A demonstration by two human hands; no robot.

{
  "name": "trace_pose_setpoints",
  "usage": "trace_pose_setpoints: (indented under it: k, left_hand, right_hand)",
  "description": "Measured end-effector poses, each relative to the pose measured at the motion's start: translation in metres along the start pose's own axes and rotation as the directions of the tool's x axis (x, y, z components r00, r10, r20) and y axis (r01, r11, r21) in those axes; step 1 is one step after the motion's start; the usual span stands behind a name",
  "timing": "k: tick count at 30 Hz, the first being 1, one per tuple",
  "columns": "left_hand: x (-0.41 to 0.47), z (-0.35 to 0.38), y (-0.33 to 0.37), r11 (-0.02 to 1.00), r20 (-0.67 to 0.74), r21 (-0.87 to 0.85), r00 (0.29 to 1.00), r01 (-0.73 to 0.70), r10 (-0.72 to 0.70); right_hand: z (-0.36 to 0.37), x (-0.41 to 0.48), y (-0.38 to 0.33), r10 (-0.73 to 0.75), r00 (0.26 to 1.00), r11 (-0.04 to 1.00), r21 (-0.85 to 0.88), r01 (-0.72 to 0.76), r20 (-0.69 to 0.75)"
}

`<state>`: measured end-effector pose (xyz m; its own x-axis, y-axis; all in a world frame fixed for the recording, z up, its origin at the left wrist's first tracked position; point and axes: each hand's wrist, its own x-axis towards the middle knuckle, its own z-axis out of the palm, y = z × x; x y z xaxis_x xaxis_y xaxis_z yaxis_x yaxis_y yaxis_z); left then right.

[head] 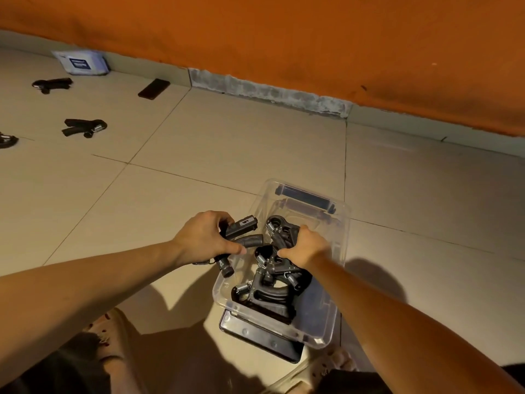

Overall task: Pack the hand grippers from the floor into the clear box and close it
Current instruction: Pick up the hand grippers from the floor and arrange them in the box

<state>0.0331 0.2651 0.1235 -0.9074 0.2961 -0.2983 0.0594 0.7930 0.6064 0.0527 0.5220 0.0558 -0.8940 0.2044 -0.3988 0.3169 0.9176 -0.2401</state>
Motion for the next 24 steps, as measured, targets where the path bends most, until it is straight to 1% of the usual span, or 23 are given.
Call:
trace_pose_setpoints:
  k: [3,6,9,11,12,13,15,17,19,24]
  left_hand:
    - [0.003,0.003,-0.002,1.000,0.012,-0.001,1.000,0.001,-0.001]
    - [0.006,0.003,-0.003,1.000,0.019,-0.019,1.000,-0.002,0.002]
    - [0.007,0.001,-0.004,0.999,0.019,-0.046,1.000,0.010,-0.009]
    - [0.006,0.000,-0.004,0.998,0.019,-0.054,1.000,0.011,-0.010]
    - [0.006,-0.001,-0.004,0.998,0.022,-0.060,1.000,0.011,-0.010]
    - [0.005,-0.001,-0.004,0.998,0.025,-0.068,1.000,0.013,-0.011]
    - [0.004,-0.001,-0.004,0.996,0.034,-0.087,0.999,0.012,-0.010]
    - [0.003,-0.002,-0.005,0.994,0.042,-0.110,0.999,0.013,-0.008]
    - [0.002,-0.001,-0.006,0.991,0.047,-0.131,0.999,0.016,-0.010]
    - [0.004,-0.001,-0.005,0.990,0.056,-0.143,0.998,0.014,-0.006]
  right_hand:
    - [0.002,0.002,0.004,0.013,0.999,1.000,-0.008,-0.013,0.051]
    - [-0.006,0.008,0.008,-0.013,0.998,0.997,-0.079,0.018,0.056]
    - [-0.016,0.018,0.012,-0.075,0.997,0.993,-0.093,0.076,0.010]
    - [-0.019,0.021,0.013,-0.132,0.991,0.986,-0.094,0.135,0.035]
    - [-0.019,0.022,0.013,-0.182,0.981,0.976,-0.106,0.188,0.069]
    - [-0.018,0.022,0.012,-0.251,0.962,0.955,-0.131,0.265,0.110]
    - [-0.017,0.022,0.011,-0.382,0.901,0.875,-0.233,0.425,0.206]
    - [-0.015,0.025,0.009,-0.452,0.844,0.785,-0.320,0.531,0.290]
    - [-0.014,0.028,0.011,-0.457,0.826,0.754,-0.349,0.557,0.331]
    - [-0.016,0.024,0.011,-0.444,0.830,0.739,-0.385,0.552,0.338]
